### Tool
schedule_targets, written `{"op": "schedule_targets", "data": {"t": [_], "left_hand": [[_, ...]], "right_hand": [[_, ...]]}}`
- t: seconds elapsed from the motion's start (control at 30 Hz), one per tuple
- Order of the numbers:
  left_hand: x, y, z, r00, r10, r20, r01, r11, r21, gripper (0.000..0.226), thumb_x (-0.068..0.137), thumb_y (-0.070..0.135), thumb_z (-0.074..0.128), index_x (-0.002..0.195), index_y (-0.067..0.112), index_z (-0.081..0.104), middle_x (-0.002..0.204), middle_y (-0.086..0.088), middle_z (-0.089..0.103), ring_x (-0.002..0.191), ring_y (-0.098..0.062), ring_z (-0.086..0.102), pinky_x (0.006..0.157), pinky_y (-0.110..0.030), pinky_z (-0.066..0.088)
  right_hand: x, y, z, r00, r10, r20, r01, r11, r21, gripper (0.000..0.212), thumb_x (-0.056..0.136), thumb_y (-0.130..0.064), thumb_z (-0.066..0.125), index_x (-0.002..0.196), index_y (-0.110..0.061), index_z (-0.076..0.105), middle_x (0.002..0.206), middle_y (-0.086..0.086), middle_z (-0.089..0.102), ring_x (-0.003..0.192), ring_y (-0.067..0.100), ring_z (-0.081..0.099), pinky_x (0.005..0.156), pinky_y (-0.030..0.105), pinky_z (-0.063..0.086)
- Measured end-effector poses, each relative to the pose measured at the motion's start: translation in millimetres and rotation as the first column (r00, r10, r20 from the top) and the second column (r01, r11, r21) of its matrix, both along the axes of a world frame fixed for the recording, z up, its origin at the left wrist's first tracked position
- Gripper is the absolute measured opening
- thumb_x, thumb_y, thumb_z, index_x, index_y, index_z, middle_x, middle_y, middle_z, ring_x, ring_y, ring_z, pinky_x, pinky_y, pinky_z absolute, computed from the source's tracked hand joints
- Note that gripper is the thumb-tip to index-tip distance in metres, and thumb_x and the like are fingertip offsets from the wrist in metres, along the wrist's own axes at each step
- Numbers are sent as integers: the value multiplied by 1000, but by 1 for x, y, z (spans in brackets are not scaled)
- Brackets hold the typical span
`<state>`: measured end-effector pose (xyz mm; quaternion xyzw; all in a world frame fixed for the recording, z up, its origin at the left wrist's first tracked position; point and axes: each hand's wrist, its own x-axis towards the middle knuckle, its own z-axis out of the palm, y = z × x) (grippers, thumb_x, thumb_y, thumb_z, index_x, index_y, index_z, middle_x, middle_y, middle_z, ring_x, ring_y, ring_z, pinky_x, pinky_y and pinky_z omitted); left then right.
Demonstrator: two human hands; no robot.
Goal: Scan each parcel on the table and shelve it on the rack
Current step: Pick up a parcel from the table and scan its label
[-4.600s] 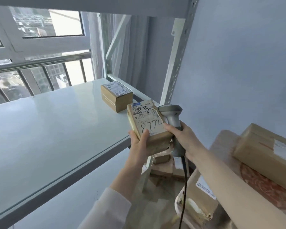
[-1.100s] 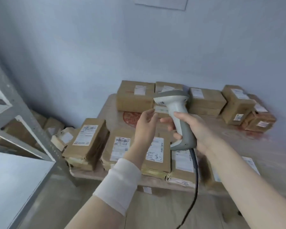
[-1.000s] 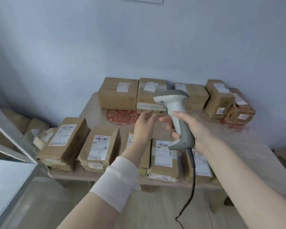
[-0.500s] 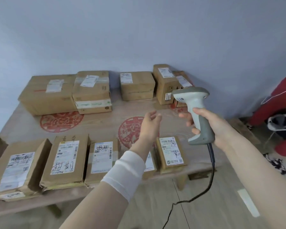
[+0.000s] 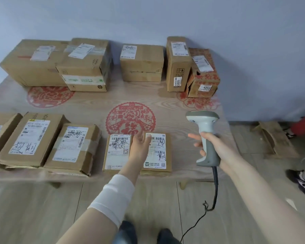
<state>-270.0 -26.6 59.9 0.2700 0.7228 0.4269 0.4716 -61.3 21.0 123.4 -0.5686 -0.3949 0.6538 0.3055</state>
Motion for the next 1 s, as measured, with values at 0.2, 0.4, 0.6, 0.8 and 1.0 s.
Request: {"op": "schedule_targets", "data": {"t": [0.2, 0.4, 0.6, 0.8, 1.0], "left_hand": [[13, -25, -50, 996, 89, 4, -87, 987, -137, 65, 94, 39, 48, 147, 12, 22, 146, -4, 39, 132, -22, 39, 99, -30, 32], [14, -35, -81, 981, 169, 95, -148, 970, -193, 63, 93, 41, 50, 145, 12, 30, 137, -4, 49, 125, -21, 46, 100, -31, 35], [22, -36, -85, 952, 228, 204, -201, 969, -143, 55, 92, 41, 52, 138, 16, 36, 120, 2, 57, 107, -13, 53, 86, -28, 36], [36, -34, -69, 939, 173, 297, -158, 985, -76, 52, 87, 43, 59, 128, 21, 34, 117, 7, 58, 99, 0, 54, 71, -16, 40], [43, -18, -13, 942, 10, 336, -34, 997, 66, 67, 79, 48, 65, 131, 26, 30, 124, 7, 59, 97, -3, 57, 71, -20, 42]], "right_hand": [[-9, -16, -79, 988, -56, 141, 66, 996, -65, 9, 87, -20, 62, 90, -12, 63, 81, 6, 73, 55, 20, 56, 44, 23, 43], [-34, -37, -132, 962, -146, 229, 147, 989, 13, 11, 88, -24, 63, 79, -20, 57, 64, -1, 61, 43, 7, 55, 40, 18, 40], [-43, -43, -137, 969, -152, 194, 142, 988, 61, 19, 79, -27, 74, 74, -19, 58, 63, -3, 59, 41, -5, 52, 40, 12, 39], [-25, -38, -112, 974, -162, 162, 157, 987, 45, 12, 80, -20, 74, 80, -20, 61, 81, 3, 71, 54, 10, 62, 43, 10, 43], [-2, -26, -51, 977, -196, 79, 189, 978, 94, 17, 81, -22, 73, 92, -12, 65, 65, 2, 59, 48, 13, 52, 41, 18, 43]]}}
